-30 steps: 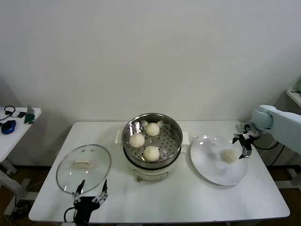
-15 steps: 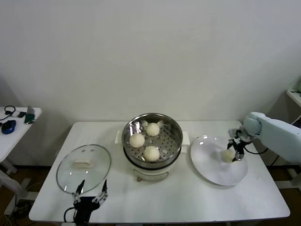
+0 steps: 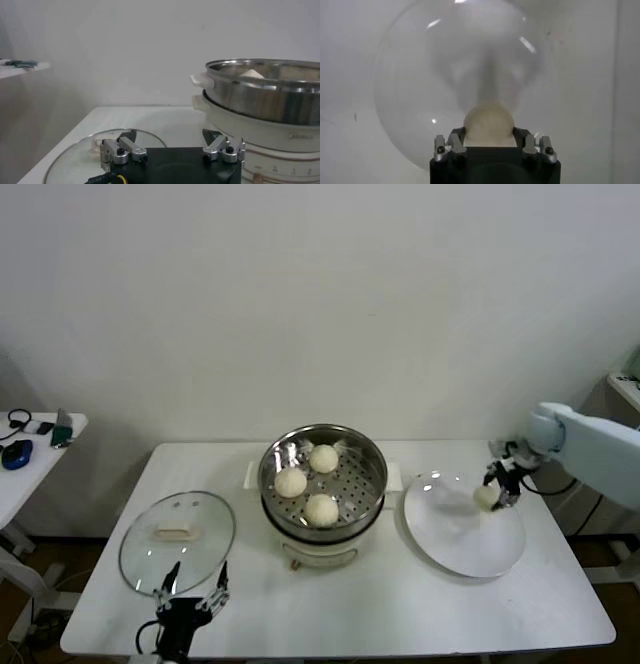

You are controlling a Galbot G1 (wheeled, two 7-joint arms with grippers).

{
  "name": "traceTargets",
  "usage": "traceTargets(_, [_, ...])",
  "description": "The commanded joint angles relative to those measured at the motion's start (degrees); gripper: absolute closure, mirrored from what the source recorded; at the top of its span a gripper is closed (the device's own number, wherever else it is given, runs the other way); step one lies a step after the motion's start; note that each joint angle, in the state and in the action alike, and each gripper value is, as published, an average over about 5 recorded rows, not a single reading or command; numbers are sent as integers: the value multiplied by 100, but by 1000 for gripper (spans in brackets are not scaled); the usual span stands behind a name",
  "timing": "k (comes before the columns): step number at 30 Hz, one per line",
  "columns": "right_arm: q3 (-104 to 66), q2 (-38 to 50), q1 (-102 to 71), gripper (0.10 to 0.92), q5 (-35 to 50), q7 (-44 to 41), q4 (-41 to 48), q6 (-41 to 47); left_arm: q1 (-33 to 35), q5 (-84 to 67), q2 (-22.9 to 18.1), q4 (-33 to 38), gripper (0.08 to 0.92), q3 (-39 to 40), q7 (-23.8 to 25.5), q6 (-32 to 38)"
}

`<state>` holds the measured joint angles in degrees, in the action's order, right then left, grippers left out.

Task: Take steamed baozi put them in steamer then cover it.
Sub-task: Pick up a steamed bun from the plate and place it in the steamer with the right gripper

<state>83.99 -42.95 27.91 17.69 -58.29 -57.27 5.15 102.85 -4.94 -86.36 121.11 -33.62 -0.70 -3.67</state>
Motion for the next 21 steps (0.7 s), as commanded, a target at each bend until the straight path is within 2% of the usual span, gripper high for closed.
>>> traceTargets(1, [1876,-331,3043,372,1582,-104,-1335,360,-21,-15,22,26,177,13,3,-22])
traceTargets(6, [1960,-910,4073,372,2596,78,-2290,898,-43,-35,54,48,177,20,6,-19])
traceTargets(10, [1603,-1350,4035,372,3171,446,-2907,1328,-58,-59,81,52,177,32,8,-17])
traceTargets(15, [1185,-1807,3317,372,3225,856,-3066,1656,-55,-105,114,64,177,14,8,-22])
traceTargets(21, [1022,-2206,2289,372,2786,1093,-2602,1765,-28,-111,127,108,177,-16,8,-24])
